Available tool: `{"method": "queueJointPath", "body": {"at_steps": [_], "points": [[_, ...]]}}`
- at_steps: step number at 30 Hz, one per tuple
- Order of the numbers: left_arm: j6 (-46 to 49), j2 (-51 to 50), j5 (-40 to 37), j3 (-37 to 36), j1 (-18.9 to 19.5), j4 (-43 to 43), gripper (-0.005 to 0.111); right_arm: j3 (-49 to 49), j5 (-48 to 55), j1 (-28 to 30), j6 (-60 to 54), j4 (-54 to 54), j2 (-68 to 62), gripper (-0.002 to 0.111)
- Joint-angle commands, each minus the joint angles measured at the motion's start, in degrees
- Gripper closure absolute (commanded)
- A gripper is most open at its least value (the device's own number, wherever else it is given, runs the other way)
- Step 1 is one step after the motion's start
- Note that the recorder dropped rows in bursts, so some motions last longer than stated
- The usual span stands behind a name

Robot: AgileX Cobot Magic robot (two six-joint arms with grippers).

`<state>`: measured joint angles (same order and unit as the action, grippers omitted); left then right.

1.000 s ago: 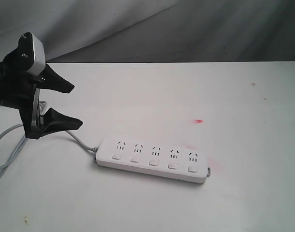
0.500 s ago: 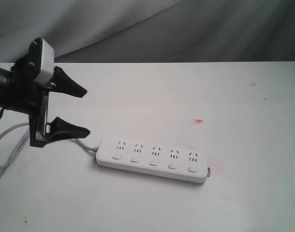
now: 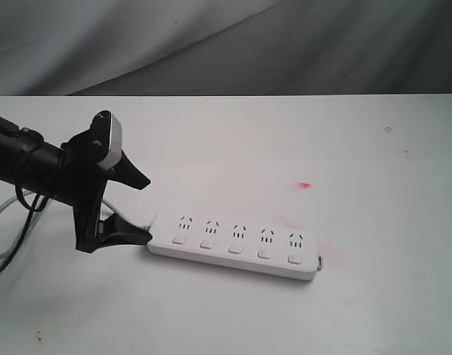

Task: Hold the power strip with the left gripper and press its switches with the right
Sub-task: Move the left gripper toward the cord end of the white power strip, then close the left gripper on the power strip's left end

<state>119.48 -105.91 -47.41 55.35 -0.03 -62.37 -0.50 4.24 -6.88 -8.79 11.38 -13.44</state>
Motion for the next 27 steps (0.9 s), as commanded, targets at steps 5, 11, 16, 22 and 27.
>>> {"method": "queueJointPath", "body": {"at_steps": [5, 11, 16, 22, 27], "points": [[0.5, -2.7, 1.5, 3.2, -0.3, 1.9, 0.018, 0.1, -0.1, 0.2, 0.2, 0.2, 0.1, 0.108], [0.5, -4.7, 0.0, 5.6, -0.5, 4.2, 0.018, 0.1, -0.1, 0.2, 0.2, 0.2, 0.1, 0.108], [0.5, -6.2, -0.4, 5.6, -1.4, 5.5, 0.02, 0.1, -0.1, 0.2, 0.2, 0.2, 0.1, 0.108], [0.5, -7.6, 1.3, 5.6, -3.0, 6.5, 0.022, 0.1, -0.1, 0.2, 0.2, 0.2, 0.1, 0.108], [0.5, -9.0, 1.5, 5.6, -3.0, 5.9, 0.022, 0.1, -0.1, 0.2, 0.2, 0.2, 0.1, 0.108]]}}
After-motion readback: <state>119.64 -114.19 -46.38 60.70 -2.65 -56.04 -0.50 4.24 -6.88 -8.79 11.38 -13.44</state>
